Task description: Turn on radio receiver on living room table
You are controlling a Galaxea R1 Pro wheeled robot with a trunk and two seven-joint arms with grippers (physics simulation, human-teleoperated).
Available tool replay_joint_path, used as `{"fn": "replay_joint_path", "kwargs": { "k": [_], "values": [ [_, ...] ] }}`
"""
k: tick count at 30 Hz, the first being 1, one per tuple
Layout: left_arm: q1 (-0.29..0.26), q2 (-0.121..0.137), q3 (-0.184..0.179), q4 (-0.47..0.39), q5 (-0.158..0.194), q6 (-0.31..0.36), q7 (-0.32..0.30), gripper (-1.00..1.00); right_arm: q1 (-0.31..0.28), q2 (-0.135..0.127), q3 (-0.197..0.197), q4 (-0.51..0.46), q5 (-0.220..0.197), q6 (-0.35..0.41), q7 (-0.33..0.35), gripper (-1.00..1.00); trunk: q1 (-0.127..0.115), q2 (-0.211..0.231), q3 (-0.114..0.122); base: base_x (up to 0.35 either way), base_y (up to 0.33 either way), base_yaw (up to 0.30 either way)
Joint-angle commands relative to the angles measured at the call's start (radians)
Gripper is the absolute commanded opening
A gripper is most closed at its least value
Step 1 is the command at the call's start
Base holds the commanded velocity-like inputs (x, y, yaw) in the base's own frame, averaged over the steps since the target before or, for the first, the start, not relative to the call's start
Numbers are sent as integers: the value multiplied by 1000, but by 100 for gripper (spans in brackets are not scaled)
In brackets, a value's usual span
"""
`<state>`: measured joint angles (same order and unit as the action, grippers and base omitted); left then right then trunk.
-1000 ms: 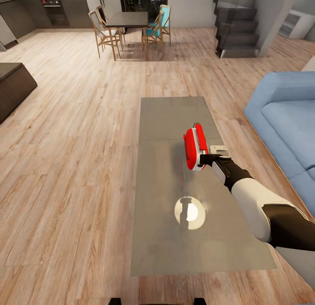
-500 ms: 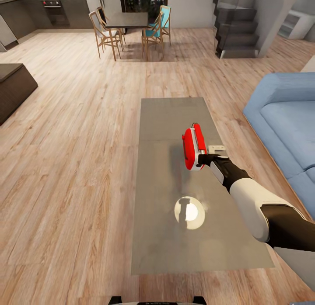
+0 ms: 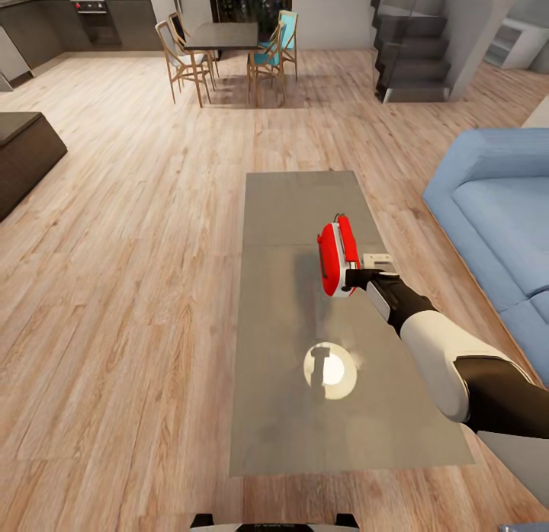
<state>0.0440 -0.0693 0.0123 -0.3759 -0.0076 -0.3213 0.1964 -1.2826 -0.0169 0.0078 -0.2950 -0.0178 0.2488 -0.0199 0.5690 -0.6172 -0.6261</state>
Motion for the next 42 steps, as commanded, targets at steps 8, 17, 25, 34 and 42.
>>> {"fn": "replay_joint_path", "kwargs": {
  "k": [8, 17, 25, 34, 42],
  "values": [
    [0, 0, 0, 0, 0, 0, 0, 100, 0, 0, 0, -1, 1, 0, 1, -100, -31, 56, 25, 0, 0, 0],
    [0, 0, 0, 0, 0, -1, 0, 100, 0, -1, 0, 0, 1, 0, 2, -100, -65, 119, 53, 0, 0, 0],
    [0, 0, 0, 0, 0, 0, 0, 100, 0, 0, 0, 1, 1, 1, -4, -100, -96, 175, 79, 0, 0, 0],
    [0, 0, 0, 0, 0, 1, 0, 100, 0, 1, 0, 6, 0, 8, 1, -100, -119, 217, 97, 0, 0, 0],
    [0, 0, 0, 0, 0, 1, -1, 100, 0, 2, 0, 32, 1, 4, 2, -100, -119, 217, 97, 0, 0, 0]
  ]
}}
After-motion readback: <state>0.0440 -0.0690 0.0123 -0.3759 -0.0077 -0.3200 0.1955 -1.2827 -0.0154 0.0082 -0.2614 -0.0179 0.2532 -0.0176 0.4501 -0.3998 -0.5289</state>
